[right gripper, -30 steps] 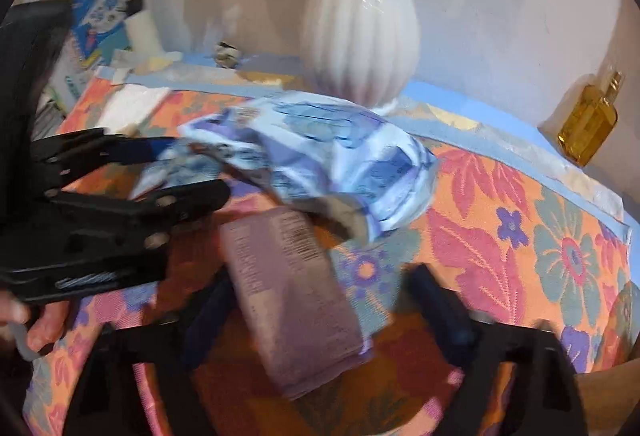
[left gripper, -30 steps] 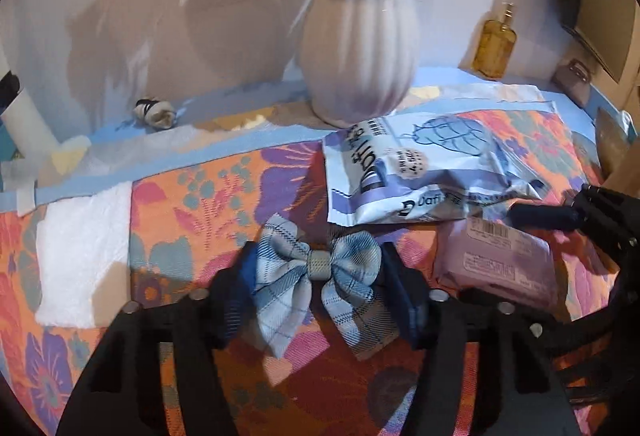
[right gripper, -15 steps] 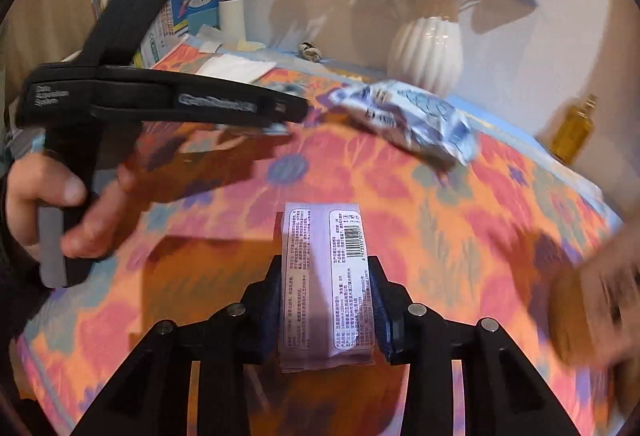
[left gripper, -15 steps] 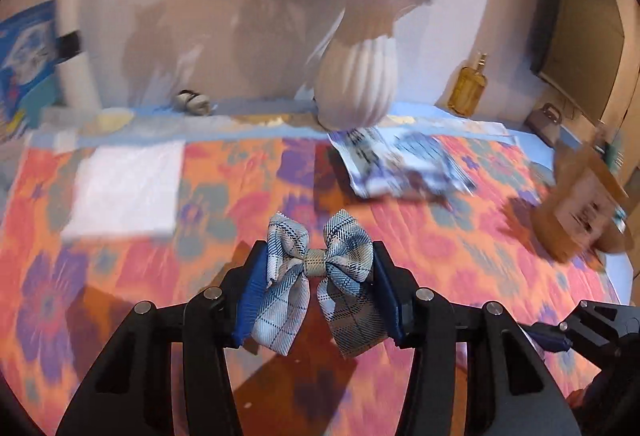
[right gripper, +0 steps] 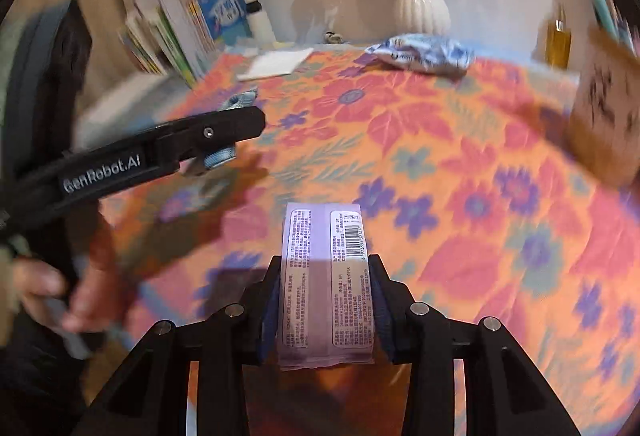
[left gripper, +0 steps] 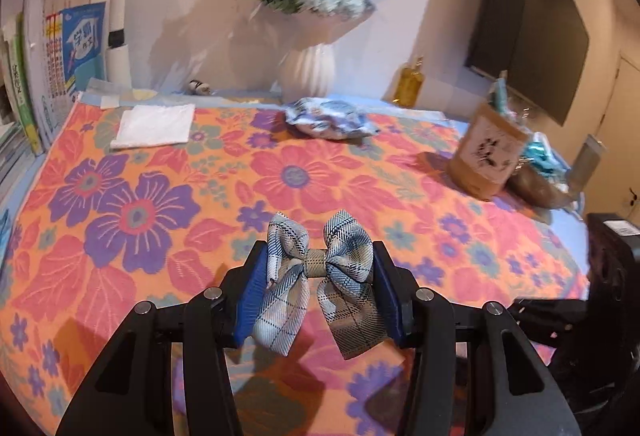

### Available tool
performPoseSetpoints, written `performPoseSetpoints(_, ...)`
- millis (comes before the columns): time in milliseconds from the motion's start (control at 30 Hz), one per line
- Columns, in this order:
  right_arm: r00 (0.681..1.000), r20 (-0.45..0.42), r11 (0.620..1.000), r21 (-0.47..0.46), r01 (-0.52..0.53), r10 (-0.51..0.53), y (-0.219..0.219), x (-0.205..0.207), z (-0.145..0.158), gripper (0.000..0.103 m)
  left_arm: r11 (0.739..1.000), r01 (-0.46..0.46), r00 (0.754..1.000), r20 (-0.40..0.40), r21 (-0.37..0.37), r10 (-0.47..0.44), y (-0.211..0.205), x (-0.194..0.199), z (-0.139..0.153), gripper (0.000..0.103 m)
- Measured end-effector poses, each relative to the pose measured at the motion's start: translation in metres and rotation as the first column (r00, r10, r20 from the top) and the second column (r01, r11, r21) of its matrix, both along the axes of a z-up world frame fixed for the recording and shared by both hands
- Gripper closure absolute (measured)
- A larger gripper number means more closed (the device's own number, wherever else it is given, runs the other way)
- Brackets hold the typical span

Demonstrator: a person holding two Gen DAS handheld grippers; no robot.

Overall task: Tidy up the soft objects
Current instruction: 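Carry the plaid bow and lilac packet over the glass plate and release both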

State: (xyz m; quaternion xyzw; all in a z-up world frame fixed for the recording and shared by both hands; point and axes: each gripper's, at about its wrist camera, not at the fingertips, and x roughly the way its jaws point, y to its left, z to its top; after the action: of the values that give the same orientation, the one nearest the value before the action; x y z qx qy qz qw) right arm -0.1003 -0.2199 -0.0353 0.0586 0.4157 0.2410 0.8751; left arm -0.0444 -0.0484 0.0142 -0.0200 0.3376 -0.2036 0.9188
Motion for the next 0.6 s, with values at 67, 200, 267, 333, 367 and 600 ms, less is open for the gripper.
performPoseSetpoints(67, 1.000, 0.017, 1.000, -0.002, 0.014, -0.014, -0.001, -0.006, 0.009, 0.065, 1.000, 0.013, 1.000, 0.010, -0.016, -0.013, -0.004, -0.003, 0.009, 0.056)
performPoseSetpoints(200, 0.992, 0.114, 0.998, 0.036, 0.047, -0.051, -0.021, -0.020, 0.045, 0.065, 0.997, 0.064, 0.995, 0.077, -0.038, -0.061, -0.022, -0.012, 0.042, 0.056)
performPoseSetpoints(267, 0.984, 0.156, 0.996, 0.044, 0.078, -0.084, -0.036, -0.025, 0.062, 0.065, 0.995, 0.090, 0.991, 0.104, -0.045, -0.085, -0.032, -0.014, 0.056, 0.056)
performPoseSetpoints(333, 0.979, 0.158, 0.990, 0.080, 0.113, -0.125, -0.058, -0.024, 0.077, 0.065, 0.992, 0.118, 0.984, 0.137, -0.043, -0.112, -0.047, -0.013, 0.074, 0.056)
performPoseSetpoints(367, 0.980, 0.144, 0.985, 0.116, 0.124, -0.140, -0.069, -0.023, 0.082, 0.065, 0.991, 0.131, 0.981, 0.149, -0.041, -0.124, -0.053, -0.013, 0.081, 0.056)
performPoseSetpoints(600, 0.916, 0.115, 0.901, 0.265, 0.344, -0.384, -0.185, -0.017, 0.125, 0.065, 0.970, 0.242, 0.943, 0.237, -0.002, -0.234, -0.139, 0.003, 0.125, 0.053)
